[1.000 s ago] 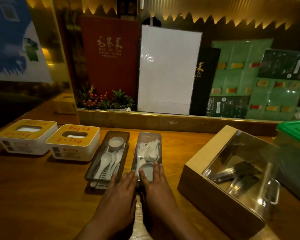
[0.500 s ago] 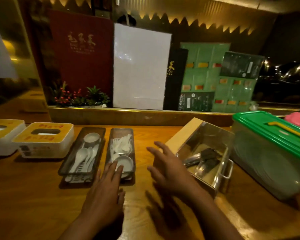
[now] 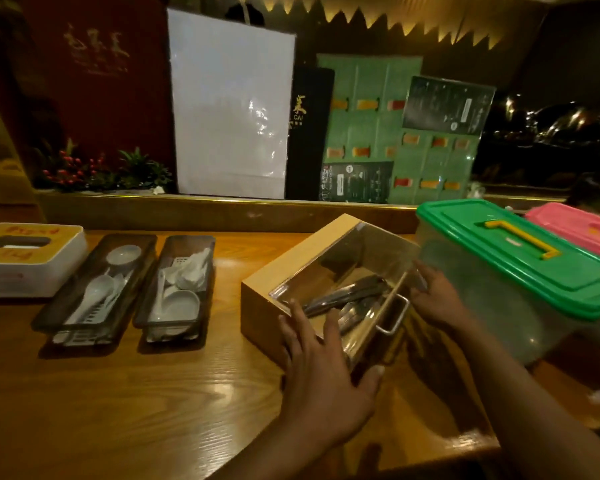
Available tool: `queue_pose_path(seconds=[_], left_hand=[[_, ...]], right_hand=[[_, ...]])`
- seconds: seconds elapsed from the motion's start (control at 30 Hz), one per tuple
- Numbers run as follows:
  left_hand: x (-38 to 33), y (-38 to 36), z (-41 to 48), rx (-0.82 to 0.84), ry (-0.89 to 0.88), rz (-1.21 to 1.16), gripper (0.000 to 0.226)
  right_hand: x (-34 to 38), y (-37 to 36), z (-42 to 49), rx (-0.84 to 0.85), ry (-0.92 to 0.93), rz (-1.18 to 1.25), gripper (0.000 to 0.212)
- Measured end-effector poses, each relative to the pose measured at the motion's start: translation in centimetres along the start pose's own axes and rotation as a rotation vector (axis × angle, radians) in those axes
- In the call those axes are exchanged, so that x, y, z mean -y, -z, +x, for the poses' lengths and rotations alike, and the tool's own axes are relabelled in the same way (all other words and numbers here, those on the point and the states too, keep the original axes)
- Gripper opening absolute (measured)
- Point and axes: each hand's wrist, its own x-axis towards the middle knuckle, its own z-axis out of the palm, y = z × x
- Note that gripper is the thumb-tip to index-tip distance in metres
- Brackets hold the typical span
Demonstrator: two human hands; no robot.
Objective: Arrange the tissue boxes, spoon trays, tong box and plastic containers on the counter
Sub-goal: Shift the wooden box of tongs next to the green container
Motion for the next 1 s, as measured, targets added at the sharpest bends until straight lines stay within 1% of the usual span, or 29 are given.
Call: queue_pose_path(seconds=[0.13,0.23,0.33,0.47,0.6,0.67,0.73,0.83,0.9,1.0], left_hand=[[-1.7,-2.7,2.3,-0.091,0.166,0.06,0.113],[-1.7,-3.3,3.6,-0.156,0.229,0.064,0.115],[-1.1,-3.0,4.8,-0.208,0.219,0.035,0.111],[0.3,-1.1,6.2,-0.198,0.198,-0.006,0.102],[2.8,1.9,8.3,-0.228,0.158,-0.035,0.097],[4.2,3.4,9.5,-0.254,0.144,-0.045,0.096],[5.0,4.7,10.5,-0.288,0.138,-0.049,0.094],[5.0,6.6,11.5,-0.255,0.166,-0.085,0.084],[5.4,7.6,12.3,-0.244,0.168,-0.118,0.079],[6.4,8.8,13.6,-0.298,0.169,-0.122,0.074]], right_hand=[[-3.6,0.5,3.0,0.143,0.03,0.007,0.067],[-5.9,0.3,5.4,0.188,0.048,0.045,0.076],[-6.5,-0.7,7.1,0.144,0.106,0.017,0.082],[-6.7,-2.2,9.8,0.092,0.197,-0.151,0.082],[-5.7,-2.8,11.1,0.137,0.221,-0.176,0.089],[-5.1,-3.1,11.4,0.133,0.226,-0.194,0.094],[-4.5,-3.4,10.9,0.109,0.207,-0.139,0.097],[-3.9,-4.0,9.3,0.062,0.183,0.003,0.096],[-3.8,-4.2,8.5,0.036,0.197,0.017,0.088],[-3.9,-4.4,8.3,0.022,0.205,0.017,0.078]])
